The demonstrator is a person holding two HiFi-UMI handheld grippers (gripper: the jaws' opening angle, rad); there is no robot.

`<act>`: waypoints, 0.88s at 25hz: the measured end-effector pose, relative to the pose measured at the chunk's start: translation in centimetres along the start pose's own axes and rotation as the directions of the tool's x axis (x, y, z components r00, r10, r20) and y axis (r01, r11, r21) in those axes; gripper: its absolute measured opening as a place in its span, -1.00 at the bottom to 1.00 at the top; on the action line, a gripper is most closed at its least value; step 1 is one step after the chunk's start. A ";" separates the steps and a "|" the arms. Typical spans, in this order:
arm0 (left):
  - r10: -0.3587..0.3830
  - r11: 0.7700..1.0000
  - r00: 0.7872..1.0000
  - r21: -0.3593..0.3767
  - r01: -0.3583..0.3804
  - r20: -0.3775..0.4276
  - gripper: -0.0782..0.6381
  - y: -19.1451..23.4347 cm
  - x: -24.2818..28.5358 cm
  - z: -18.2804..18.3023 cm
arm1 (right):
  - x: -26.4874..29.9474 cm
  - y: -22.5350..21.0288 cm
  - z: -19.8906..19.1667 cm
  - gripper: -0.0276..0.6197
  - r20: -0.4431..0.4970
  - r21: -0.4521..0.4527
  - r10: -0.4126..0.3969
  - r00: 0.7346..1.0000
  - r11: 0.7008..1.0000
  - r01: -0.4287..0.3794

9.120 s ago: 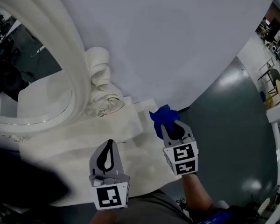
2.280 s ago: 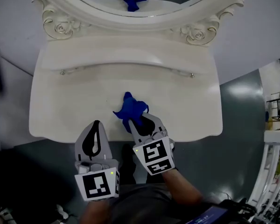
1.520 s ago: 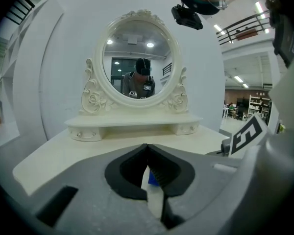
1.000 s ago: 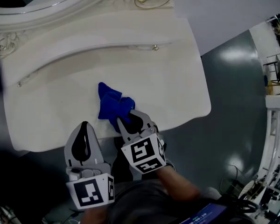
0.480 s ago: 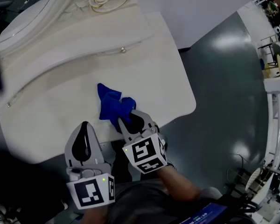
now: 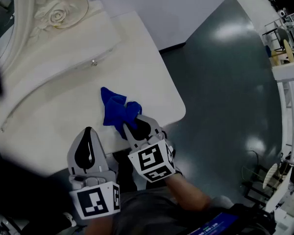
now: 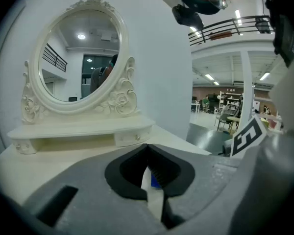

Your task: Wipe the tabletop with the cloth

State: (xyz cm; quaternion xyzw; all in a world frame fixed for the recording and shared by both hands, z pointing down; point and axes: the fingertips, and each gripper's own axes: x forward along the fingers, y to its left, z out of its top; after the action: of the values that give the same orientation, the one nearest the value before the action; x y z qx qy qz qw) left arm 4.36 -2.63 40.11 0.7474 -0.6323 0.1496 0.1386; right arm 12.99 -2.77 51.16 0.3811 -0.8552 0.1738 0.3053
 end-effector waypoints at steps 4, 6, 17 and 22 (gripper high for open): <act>-0.034 0.999 0.999 0.012 0.034 -0.004 -0.74 -2.9 1.5 0.6 | -1.3 -2.8 -0.6 -0.64 0.002 0.023 -0.026 1.000 0.999 0.026; -0.053 0.998 0.999 0.017 0.053 -0.006 -0.74 -4.4 2.0 0.8 | -2.0 -4.1 -1.1 -0.64 0.003 0.035 -0.039 0.999 0.999 0.038; -0.126 0.991 0.992 0.041 0.126 -0.001 -0.74 -10.7 5.8 1.9 | -4.5 -10.8 -3.2 -0.64 -0.007 0.069 -0.107 0.994 0.992 0.108; -0.168 0.984 0.986 0.059 0.168 -0.004 -0.74 -13.8 6.8 2.3 | -6.1 -13.5 -4.5 -0.64 -0.013 0.097 -0.142 0.990 0.985 0.142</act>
State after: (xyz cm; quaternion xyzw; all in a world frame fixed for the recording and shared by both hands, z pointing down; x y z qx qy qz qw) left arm 19.12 -7.49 40.49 0.8019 -0.5624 0.1557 0.1283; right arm 28.20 -5.82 51.45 0.4550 -0.8154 0.1942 0.3005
